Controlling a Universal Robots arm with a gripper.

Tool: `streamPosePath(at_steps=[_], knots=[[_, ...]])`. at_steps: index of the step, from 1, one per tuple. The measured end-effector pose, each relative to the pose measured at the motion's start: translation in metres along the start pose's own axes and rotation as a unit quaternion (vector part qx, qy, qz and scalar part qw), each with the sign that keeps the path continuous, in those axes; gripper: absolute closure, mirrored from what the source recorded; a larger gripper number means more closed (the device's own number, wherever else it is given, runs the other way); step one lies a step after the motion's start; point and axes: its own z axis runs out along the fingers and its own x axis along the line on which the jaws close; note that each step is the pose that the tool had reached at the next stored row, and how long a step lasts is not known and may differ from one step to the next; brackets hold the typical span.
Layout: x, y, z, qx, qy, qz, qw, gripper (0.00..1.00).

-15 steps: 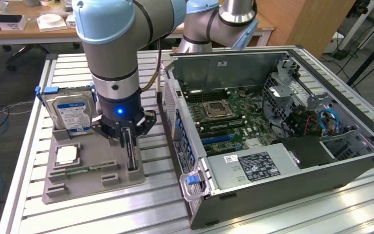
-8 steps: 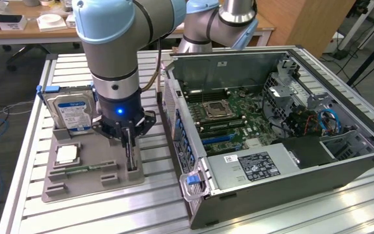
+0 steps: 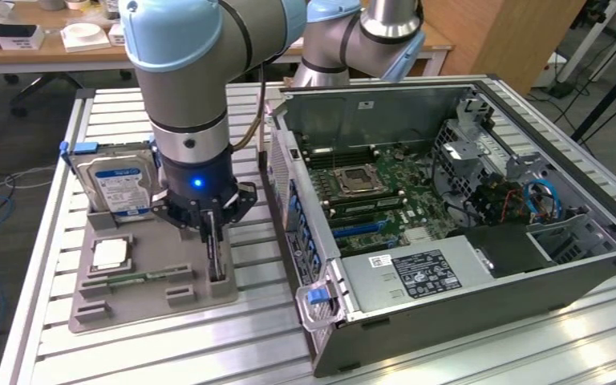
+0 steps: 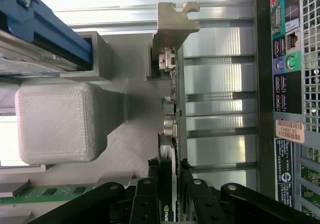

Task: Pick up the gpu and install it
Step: 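Pick up the gpu and move the gpu toward the slot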

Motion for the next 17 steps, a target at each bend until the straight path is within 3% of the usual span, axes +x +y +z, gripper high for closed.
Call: streamPosePath(at_steps=[2,17], knots=[[0.0,0.0,0.0,0.0017,-0.0001,0.0,1.0,0.73],[0.0,0.0,-0.0001,0.003,-0.0003,0.0,1.0,0.73]])
